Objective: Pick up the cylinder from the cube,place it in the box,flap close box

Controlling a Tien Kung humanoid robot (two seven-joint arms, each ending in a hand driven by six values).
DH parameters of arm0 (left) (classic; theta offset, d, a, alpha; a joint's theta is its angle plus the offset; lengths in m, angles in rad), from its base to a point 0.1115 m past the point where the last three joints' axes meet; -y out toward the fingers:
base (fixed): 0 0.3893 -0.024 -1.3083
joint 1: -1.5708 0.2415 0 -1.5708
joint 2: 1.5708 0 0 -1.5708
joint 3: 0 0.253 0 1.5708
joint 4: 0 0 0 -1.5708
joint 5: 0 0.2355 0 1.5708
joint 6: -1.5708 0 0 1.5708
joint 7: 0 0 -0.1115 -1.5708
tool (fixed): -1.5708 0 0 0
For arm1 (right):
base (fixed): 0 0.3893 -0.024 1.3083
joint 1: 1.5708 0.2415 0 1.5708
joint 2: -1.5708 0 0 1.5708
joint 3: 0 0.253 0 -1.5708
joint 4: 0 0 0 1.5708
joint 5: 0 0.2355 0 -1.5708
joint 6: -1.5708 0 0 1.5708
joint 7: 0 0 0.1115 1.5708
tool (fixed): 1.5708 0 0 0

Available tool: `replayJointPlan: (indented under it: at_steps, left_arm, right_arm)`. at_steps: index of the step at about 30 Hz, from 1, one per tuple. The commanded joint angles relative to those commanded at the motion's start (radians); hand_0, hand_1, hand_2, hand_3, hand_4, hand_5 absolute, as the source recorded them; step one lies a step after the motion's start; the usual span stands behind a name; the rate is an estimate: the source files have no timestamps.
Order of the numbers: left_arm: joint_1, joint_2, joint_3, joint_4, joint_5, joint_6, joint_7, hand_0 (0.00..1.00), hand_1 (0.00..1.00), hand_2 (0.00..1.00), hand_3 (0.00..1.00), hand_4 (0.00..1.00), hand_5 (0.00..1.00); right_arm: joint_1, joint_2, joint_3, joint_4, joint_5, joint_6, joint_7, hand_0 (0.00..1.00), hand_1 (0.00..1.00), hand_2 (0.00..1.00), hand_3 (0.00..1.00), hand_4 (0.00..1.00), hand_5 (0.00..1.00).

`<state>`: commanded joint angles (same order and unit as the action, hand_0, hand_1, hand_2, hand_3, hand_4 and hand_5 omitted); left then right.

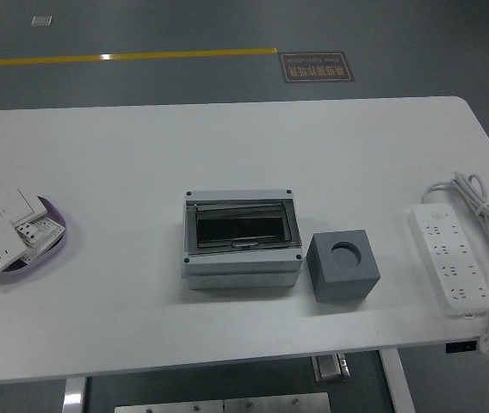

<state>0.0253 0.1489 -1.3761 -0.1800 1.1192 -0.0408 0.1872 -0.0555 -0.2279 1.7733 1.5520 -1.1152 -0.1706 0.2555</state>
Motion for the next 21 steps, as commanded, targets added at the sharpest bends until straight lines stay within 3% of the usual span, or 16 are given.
replayJointPlan:
  at_steps: [1, 11, 21]
  left_arm:
    - [0.0, 0.0, -0.006, 0.0, 0.003, 0.001, 0.003, 0.627, 0.654, 0.582, 0.661, 0.715, 0.377]
    - [0.002, -0.005, -0.018, 0.0, 0.012, 0.004, 0.006, 0.628, 0.654, 0.582, 0.661, 0.715, 0.377]
    - [0.011, -0.006, -0.035, 0.0, 0.033, 0.006, 0.02, 0.627, 0.654, 0.583, 0.662, 0.714, 0.376]
  right_arm:
    - [0.002, -0.001, -0.001, -0.003, 0.003, -0.001, 0.002, 0.653, 0.627, 0.625, 0.629, 0.717, 0.165]
    - [0.028, 0.008, -0.044, -0.03, 0.013, 0.004, 0.017, 0.647, 0.622, 0.614, 0.608, 0.72, 0.172]
    - [0.128, 0.018, -0.168, -0.062, 0.013, 0.025, 0.014, 0.63, 0.603, 0.591, 0.598, 0.719, 0.18]
